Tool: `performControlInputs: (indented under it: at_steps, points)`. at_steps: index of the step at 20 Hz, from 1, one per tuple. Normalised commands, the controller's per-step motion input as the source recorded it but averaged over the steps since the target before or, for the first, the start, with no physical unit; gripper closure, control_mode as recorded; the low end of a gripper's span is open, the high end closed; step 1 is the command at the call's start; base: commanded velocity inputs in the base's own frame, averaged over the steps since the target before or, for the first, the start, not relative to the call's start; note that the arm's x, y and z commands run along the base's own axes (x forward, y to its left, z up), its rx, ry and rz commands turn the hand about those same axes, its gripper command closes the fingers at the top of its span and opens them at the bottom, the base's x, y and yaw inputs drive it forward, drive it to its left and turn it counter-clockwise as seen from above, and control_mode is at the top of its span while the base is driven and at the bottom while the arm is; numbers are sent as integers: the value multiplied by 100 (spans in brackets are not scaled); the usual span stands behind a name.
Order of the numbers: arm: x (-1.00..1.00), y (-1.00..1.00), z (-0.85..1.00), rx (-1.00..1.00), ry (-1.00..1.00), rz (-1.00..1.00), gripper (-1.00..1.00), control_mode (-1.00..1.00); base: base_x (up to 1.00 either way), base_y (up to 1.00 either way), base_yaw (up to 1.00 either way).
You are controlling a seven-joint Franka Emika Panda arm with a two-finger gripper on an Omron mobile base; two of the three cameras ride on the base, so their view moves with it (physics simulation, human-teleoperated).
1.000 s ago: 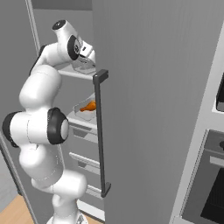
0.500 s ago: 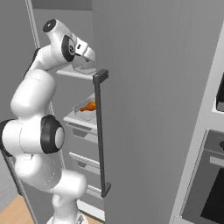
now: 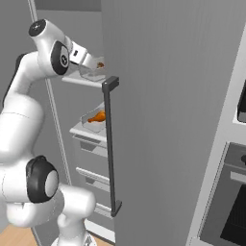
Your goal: Take the meat container that has the chicken drumstick and place it on the second highest rack of the freezer. Then take the vegetable container that has the mushroom and sweet potato and place it on the highest rack of the freezer.
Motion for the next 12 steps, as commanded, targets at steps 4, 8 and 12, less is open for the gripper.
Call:
performControlInputs:
  at_steps: [4, 8, 12]
  points:
    - [-96, 1, -37, 0, 12, 15, -100, -100, 0, 0, 0]
    - [-98, 1, -89, -2, 7, 13, -100, -100, 0, 0, 0]
    - [-86, 2, -99, -10, 2, 14, -100, -100, 0, 0, 0]
